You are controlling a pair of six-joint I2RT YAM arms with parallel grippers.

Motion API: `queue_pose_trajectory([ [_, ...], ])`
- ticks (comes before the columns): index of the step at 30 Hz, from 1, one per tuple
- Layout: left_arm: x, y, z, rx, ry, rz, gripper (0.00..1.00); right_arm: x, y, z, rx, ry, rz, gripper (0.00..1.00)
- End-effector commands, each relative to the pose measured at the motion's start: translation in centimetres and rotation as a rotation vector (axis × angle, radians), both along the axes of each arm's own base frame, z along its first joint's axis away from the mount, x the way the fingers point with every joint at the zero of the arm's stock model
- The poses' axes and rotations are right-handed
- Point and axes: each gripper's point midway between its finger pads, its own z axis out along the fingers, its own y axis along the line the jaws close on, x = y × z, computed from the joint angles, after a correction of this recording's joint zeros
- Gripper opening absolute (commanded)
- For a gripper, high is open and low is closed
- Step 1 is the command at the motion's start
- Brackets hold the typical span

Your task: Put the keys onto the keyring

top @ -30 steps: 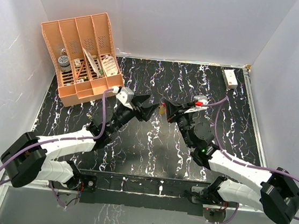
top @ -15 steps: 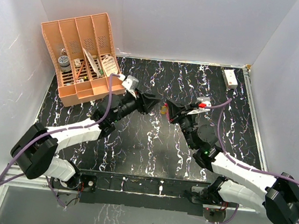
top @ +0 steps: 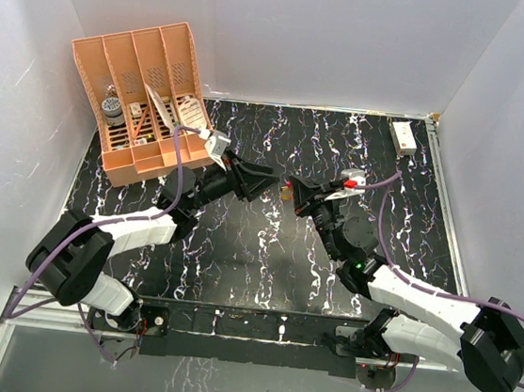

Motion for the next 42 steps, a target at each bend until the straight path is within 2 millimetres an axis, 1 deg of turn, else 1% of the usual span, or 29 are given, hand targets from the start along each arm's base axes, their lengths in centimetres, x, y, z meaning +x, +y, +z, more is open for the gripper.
queue_pose_trajectory([
  [1, -1.3, -0.7, 2.4, -0.066, -0.067, -0.104, 0.45, -0.1, 0.0, 2.0, 0.046, -0.063, 0.008, 0.00],
  [4, -1.4, -1.1, 2.1, -0.056, -0.059, -0.127, 0.45, -0.1, 0.1, 2.2, 0.050, -0.069, 0.010, 0.00],
  [13, -1.2, -1.1, 1.7, -0.094, -0.065, -0.140, 0.43, -0.3, 0.5, 2.6, 0.058, -0.081, 0.037, 0.00],
  [20, -0.4, -1.4, 1.7, -0.095, -0.049, -0.131, 0.36, -0.5, 0.7, 2.7, 0.065, -0.085, 0.050, 0.00],
  [29, -0.1, -1.7, 1.7, -0.092, -0.050, -0.138, 0.32, -0.5, 1.0, 2.7, 0.065, -0.087, 0.063, 0.00],
  [40, 0.1, -1.8, 1.5, -0.078, -0.048, -0.136, 0.18, -0.6, 1.4, 2.7, 0.063, -0.091, 0.080, 0.00],
  [42, 0.1, -1.8, 1.5, -0.076, -0.047, -0.135, 0.14, -0.6, 1.4, 2.7, 0.064, -0.090, 0.080, 0.00],
])
